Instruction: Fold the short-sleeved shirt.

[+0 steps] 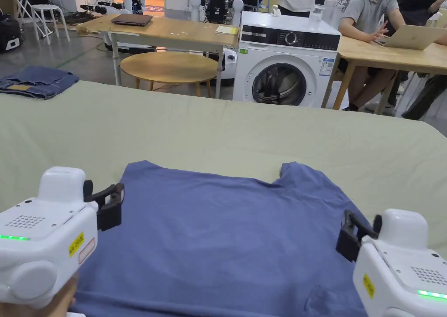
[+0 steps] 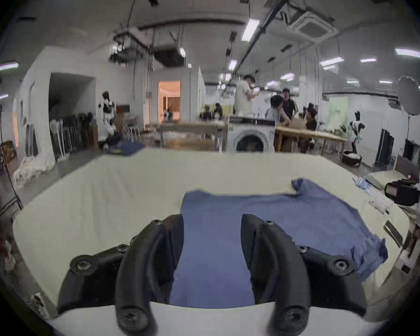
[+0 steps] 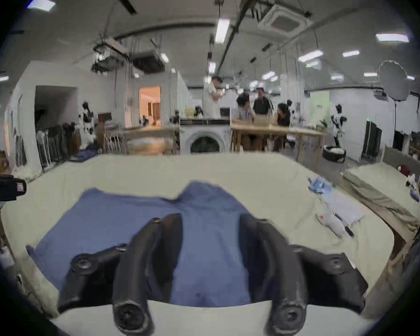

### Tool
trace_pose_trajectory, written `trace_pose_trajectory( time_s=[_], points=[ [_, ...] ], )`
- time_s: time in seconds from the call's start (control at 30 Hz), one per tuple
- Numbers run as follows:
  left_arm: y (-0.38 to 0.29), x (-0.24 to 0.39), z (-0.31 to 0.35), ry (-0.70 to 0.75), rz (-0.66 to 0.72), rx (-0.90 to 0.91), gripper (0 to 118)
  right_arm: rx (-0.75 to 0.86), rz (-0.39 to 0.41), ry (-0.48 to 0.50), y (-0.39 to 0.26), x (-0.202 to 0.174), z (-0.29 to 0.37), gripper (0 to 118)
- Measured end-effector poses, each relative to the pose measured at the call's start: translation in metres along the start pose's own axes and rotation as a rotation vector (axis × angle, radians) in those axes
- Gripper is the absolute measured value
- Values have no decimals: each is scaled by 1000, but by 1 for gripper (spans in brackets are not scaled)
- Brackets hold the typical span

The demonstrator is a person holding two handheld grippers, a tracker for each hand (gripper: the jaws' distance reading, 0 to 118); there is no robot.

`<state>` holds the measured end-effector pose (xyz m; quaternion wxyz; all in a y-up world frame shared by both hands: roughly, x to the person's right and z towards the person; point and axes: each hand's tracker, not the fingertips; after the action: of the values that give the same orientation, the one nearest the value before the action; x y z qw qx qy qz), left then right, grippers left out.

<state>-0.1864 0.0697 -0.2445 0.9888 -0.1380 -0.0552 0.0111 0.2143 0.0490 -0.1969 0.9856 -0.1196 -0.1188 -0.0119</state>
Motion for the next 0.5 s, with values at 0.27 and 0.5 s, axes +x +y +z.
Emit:
trace_pose_trajectory(
  time_s=[0.27,0.5],
  points=[
    [3,25,5,20,-99,91,0,100,19,42,3,-32,8,0],
    [2,12,9,-4,-75,-38,0,78,54,50,1,-38,13,0]
  ],
)
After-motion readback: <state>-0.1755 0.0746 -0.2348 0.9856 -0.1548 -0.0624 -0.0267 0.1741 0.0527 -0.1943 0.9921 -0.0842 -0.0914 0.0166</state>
